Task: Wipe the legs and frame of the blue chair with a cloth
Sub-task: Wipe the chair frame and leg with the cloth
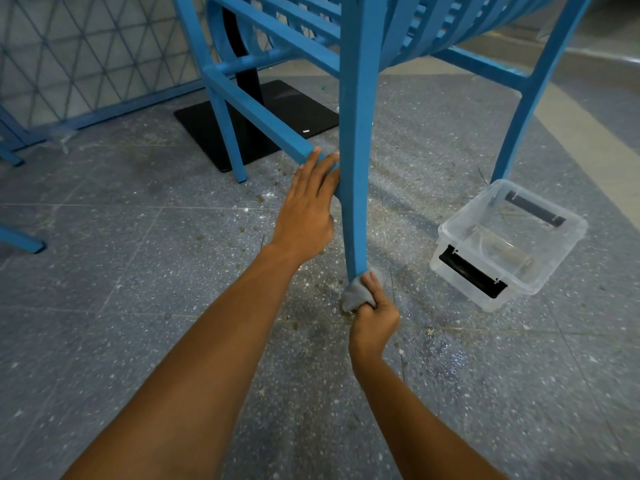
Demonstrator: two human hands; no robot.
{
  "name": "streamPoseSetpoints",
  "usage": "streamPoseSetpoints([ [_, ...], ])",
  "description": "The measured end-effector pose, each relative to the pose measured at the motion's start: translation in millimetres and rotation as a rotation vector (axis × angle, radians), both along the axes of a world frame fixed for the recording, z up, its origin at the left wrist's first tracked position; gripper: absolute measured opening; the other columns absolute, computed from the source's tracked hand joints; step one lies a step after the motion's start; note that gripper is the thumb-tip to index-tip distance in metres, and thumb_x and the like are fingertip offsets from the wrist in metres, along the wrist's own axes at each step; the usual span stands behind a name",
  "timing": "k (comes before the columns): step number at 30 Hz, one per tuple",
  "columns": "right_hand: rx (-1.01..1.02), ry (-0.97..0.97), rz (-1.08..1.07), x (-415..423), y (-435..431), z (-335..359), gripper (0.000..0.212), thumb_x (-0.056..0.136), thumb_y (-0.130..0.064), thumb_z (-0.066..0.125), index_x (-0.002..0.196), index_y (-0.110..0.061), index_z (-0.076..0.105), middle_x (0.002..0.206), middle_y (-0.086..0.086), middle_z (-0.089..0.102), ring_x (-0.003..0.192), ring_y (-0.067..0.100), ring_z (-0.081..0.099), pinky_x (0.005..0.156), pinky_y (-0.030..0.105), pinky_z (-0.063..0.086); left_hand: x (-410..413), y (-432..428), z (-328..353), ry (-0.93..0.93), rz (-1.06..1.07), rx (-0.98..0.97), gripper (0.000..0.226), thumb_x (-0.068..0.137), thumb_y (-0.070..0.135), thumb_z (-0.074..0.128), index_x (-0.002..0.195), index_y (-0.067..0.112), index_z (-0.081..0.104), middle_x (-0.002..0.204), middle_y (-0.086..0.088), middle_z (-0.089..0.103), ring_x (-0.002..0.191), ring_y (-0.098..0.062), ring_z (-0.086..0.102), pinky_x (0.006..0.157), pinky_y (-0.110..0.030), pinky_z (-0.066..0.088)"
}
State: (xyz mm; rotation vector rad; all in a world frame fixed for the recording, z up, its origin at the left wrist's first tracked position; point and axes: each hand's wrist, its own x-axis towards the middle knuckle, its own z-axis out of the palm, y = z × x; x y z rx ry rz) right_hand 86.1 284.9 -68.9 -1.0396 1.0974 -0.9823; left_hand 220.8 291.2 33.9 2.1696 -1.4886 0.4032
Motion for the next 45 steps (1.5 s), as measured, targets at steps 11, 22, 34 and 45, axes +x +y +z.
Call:
streamPoseSetpoints([
  [11,0.133,0.02,0.057,-9.1,-11.7,-19.5,0.028,0.087,0.004,0.053,0.114,0.003,0.06,0.121,0.016,0.062,0.094,0.011,0.061,0.082,0.006,0.046,-4.3,-5.4,-2.9,0.033,0.008,-0.077,0.071,0.078,-0.007,0.055,0.142,0.0,0.028,0.151,-0.016,0.029,0.144,-0.035,0.012,0.118,-0.05,0.014],
  [22,0.057,-0.046,-0.012,-5.7,-4.4,-9.2,0.027,0.089,0.002,0.053,0.115,-0.002,0.061,0.103,-0.001,0.068,0.092,0.002,0.067,0.077,0.009,0.053,-4.4,-3.2,-1.5,0.019,0.008,-0.073,0.07,0.076,-0.006,0.055,0.141,0.0,0.03,0.15,-0.015,0.03,0.144,-0.034,0.013,0.117,-0.047,0.011],
  [34,0.109,0.162,0.067,-5.9,-13.8,-31.9,0.031,0.088,0.005,0.051,0.118,0.001,0.058,0.117,0.009,0.063,0.104,0.02,0.061,0.096,0.027,0.047,-4.9,-5.1,-2.6,0.039,0.005,-0.09,0.07,0.075,-0.009,0.057,0.14,-0.001,0.032,0.149,-0.016,0.032,0.143,-0.035,0.015,0.116,-0.054,0.019],
  [45,0.219,0.18,0.152,-14.4,-18.5,-42.5,0.029,0.088,0.001,0.051,0.113,-0.006,0.064,0.113,0.015,0.067,0.107,0.031,0.062,0.095,0.037,0.049,-5.8,-4.1,-0.8,0.023,0.015,-0.058,0.071,0.075,-0.007,0.057,0.141,-0.001,0.03,0.149,-0.017,0.03,0.144,-0.035,0.013,0.117,-0.053,0.017],
])
